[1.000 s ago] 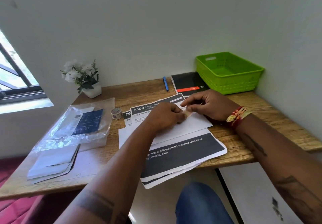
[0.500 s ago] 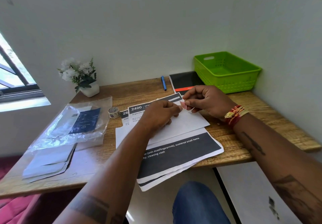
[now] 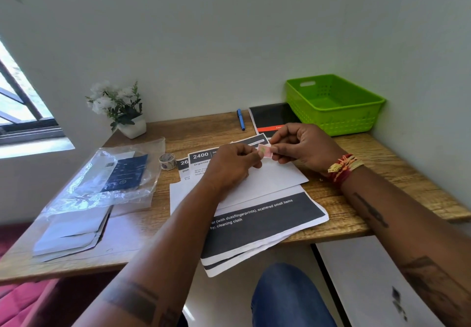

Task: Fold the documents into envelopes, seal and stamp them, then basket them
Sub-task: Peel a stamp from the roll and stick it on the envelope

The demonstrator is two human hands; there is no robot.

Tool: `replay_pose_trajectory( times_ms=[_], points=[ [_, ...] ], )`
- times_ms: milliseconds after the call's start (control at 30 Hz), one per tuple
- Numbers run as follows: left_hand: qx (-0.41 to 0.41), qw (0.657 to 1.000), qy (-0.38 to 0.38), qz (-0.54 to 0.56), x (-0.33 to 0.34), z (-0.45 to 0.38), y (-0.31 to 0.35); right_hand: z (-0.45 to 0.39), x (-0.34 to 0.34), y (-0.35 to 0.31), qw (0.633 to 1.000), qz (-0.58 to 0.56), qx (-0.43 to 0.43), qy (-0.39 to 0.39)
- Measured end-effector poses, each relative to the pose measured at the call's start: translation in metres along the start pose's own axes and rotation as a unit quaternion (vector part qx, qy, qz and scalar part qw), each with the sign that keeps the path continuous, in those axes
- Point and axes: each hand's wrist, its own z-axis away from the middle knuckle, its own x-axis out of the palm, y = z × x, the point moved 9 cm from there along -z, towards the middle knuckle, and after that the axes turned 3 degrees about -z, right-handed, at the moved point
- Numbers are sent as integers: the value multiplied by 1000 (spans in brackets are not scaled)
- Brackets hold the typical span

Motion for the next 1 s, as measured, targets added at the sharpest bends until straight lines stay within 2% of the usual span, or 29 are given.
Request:
replay_pose_trajectory(
  times_ms=[300,500,667,767,867,1000],
  points=[
    [9,1000,9,0,-3,-3,-2,0,-6,-1,1000,20,-8,3],
    [63,985,11,-163,9,-3,11,0,6,-4,992,118,-42,-27],
    [61,982,18,-178,9,-8,11,-3,2,5,984,172,-27,-45],
    [64,982,19,-175,10,-9,12,-5,-2,1,984,175,-35,-22],
    [58,984,24,-168,8,-11,8,-6,-17,-2,989,138,-30,38],
    [97,959,42,-264,12,-6,14,-7,-25,13,994,99,17,49]
  ],
)
